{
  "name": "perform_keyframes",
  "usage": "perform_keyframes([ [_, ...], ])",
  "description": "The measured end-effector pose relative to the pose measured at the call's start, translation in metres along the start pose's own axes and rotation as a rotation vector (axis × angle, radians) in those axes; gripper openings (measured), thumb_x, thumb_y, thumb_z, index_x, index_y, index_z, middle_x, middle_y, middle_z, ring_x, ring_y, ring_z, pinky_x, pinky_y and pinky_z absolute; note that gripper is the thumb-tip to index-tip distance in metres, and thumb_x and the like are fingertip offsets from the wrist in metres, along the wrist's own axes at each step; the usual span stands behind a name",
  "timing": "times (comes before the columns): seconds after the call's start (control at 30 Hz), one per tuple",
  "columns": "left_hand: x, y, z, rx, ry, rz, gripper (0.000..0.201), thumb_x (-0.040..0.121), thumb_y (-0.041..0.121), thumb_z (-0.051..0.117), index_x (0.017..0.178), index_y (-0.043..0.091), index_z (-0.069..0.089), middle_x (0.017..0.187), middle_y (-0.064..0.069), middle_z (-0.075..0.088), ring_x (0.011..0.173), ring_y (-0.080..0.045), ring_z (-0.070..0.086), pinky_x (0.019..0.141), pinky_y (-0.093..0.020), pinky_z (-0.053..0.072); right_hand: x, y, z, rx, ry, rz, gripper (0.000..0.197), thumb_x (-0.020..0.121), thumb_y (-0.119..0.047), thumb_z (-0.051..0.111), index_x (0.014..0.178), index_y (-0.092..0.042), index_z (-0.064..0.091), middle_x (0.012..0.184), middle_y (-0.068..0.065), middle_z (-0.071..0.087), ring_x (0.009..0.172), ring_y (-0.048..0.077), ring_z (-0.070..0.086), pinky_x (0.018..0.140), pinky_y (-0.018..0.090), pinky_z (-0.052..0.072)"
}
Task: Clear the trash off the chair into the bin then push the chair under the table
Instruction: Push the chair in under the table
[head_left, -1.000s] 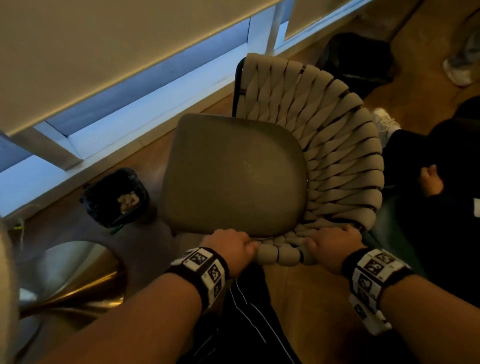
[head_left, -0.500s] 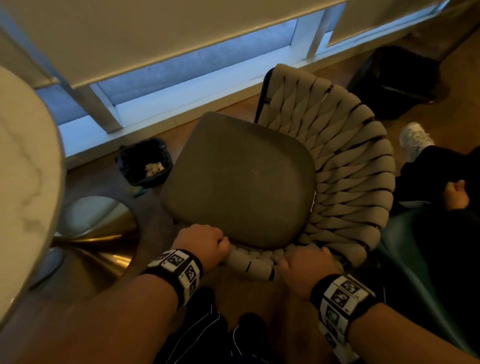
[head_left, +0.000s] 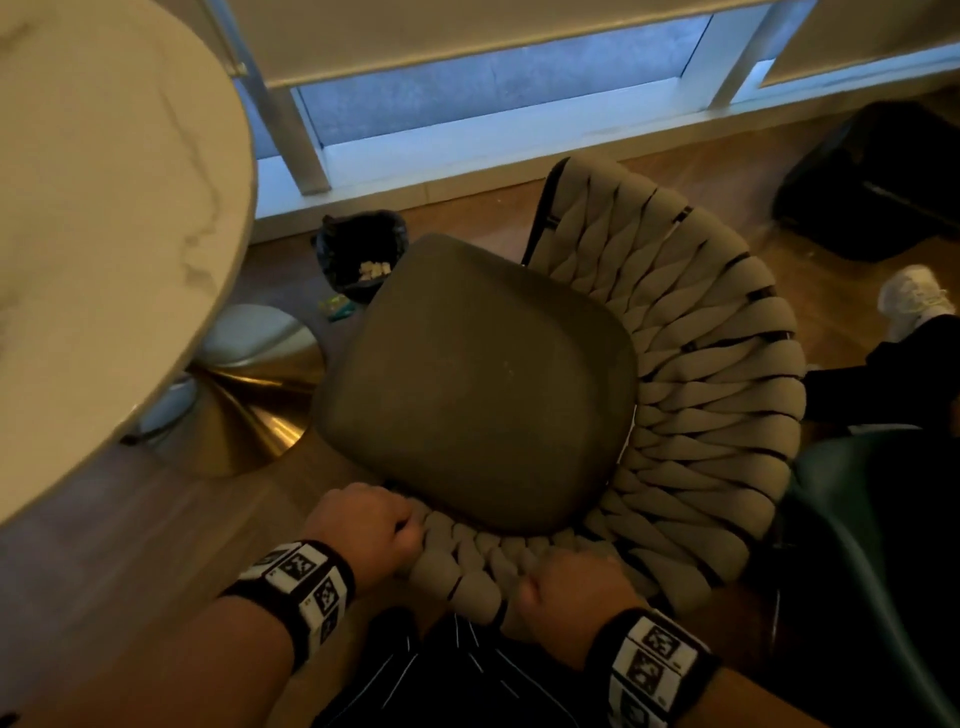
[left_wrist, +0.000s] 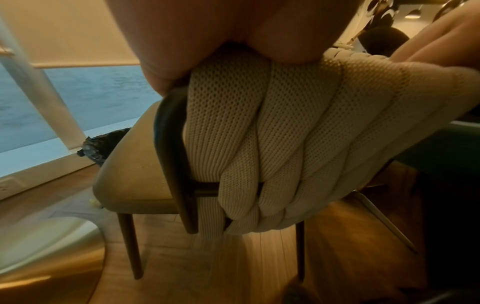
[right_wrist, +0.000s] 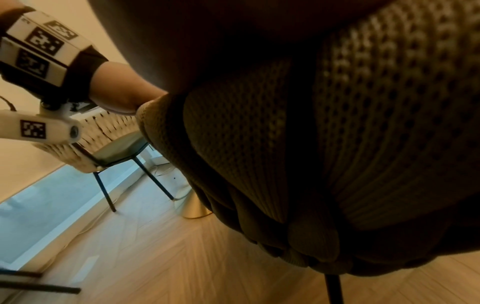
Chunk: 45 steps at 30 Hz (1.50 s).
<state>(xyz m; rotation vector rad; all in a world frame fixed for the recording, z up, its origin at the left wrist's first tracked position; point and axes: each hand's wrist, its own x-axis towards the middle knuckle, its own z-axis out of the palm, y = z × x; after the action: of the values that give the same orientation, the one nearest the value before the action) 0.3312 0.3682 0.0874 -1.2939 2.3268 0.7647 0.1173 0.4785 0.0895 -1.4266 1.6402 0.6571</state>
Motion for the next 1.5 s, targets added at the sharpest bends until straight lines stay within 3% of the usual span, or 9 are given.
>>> perform_keyframes([
  [0.13,-0.022,-0.020,0.012,-0.021,0.018,0.013,0.034,0.087,0.046,0.039,0.063,0.025,0.051,0.066,0.006,0.053,0.070,-0.011,0.054,0.066,-0.029,0.042,0.001,0.016,-0.027,0.305,0.067,0.062,0.037,0.090,-0.051,0.046,0.075,-0.021,0.062,0.081,0.001,0.063,0.084,0.021,0.064,0.074,0.032,0.050],
  [0.27,-0.038,-0.042,0.025,-0.029,0.057,0.007,0.038,0.083,0.048,0.035,0.059,0.022,0.049,0.061,0.004,0.051,0.063,-0.011,0.051,0.068,-0.030,0.044,0.029,0.078,-0.119,0.255,0.538,0.256,0.037,0.087,-0.048,0.056,0.107,-0.020,0.068,0.106,0.013,0.068,0.095,0.029,0.063,0.083,0.044,0.054],
  [0.43,-0.058,-0.067,0.048,-0.061,0.117,-0.016,0.046,0.078,0.054,0.029,0.063,0.020,0.056,0.062,0.002,0.058,0.060,-0.007,0.052,0.069,-0.028,0.045,0.068,0.128,-0.213,0.075,0.740,0.468,0.070,0.085,-0.049,0.059,0.141,-0.010,0.041,0.144,0.026,0.038,0.130,0.048,0.036,0.105,0.054,0.036],
  [0.5,-0.068,-0.071,0.055,-0.066,0.138,-0.055,0.045,0.079,0.052,0.033,0.064,0.017,0.058,0.061,0.001,0.058,0.058,-0.008,0.050,0.065,-0.028,0.045,0.081,0.134,-0.226,0.062,0.716,0.457,0.068,0.088,-0.045,0.058,0.143,-0.010,0.038,0.147,0.026,0.037,0.133,0.045,0.034,0.109,0.053,0.033],
  [0.7,-0.097,-0.078,0.068,-0.114,0.168,-0.102,0.041,0.079,0.053,0.036,0.059,0.021,0.050,0.056,0.008,0.044,0.053,-0.004,0.038,0.053,-0.014,0.022,0.124,0.124,-0.232,0.184,0.701,0.337,0.049,0.092,-0.034,0.054,0.134,-0.011,0.046,0.128,0.027,0.057,0.110,0.043,0.058,0.091,0.049,0.049],
  [1.0,-0.122,-0.138,0.066,-0.206,0.299,-0.170,0.030,0.073,0.039,0.049,0.049,0.021,0.049,0.047,0.014,0.038,0.043,-0.002,0.038,0.044,-0.016,0.033,0.152,0.040,-0.250,0.169,0.706,0.307,0.042,0.096,-0.025,0.045,0.131,-0.002,0.047,0.126,0.032,0.054,0.109,0.048,0.056,0.091,0.052,0.047],
  [1.17,-0.144,-0.204,0.057,-0.065,0.213,-0.365,0.036,0.075,0.049,0.039,0.052,0.025,0.053,0.050,0.010,0.053,0.052,-0.001,0.050,0.057,-0.025,0.046,0.165,-0.020,-0.253,0.100,0.648,0.287,0.033,0.096,-0.015,0.046,0.119,0.009,0.052,0.122,0.032,0.055,0.109,0.047,0.055,0.082,0.047,0.046],
  [1.37,-0.162,-0.258,0.035,0.097,0.174,-0.422,0.025,0.067,0.046,0.044,0.051,0.034,0.057,0.049,0.011,0.052,0.057,-0.014,0.053,0.060,-0.032,0.043,0.181,-0.056,-0.245,0.026,0.492,0.383,0.065,0.092,-0.018,0.050,0.147,0.004,0.023,0.142,0.027,0.036,0.124,0.046,0.047,0.084,0.047,0.046],
  [1.5,-0.166,-0.263,0.039,0.032,0.205,-0.371,0.018,0.066,0.044,0.048,0.053,0.034,0.056,0.052,0.013,0.053,0.058,-0.014,0.054,0.059,-0.033,0.044,0.179,-0.053,-0.236,-0.003,0.464,0.438,0.053,0.094,-0.015,0.048,0.141,0.005,0.034,0.137,0.027,0.041,0.118,0.045,0.049,0.076,0.042,0.042],
])
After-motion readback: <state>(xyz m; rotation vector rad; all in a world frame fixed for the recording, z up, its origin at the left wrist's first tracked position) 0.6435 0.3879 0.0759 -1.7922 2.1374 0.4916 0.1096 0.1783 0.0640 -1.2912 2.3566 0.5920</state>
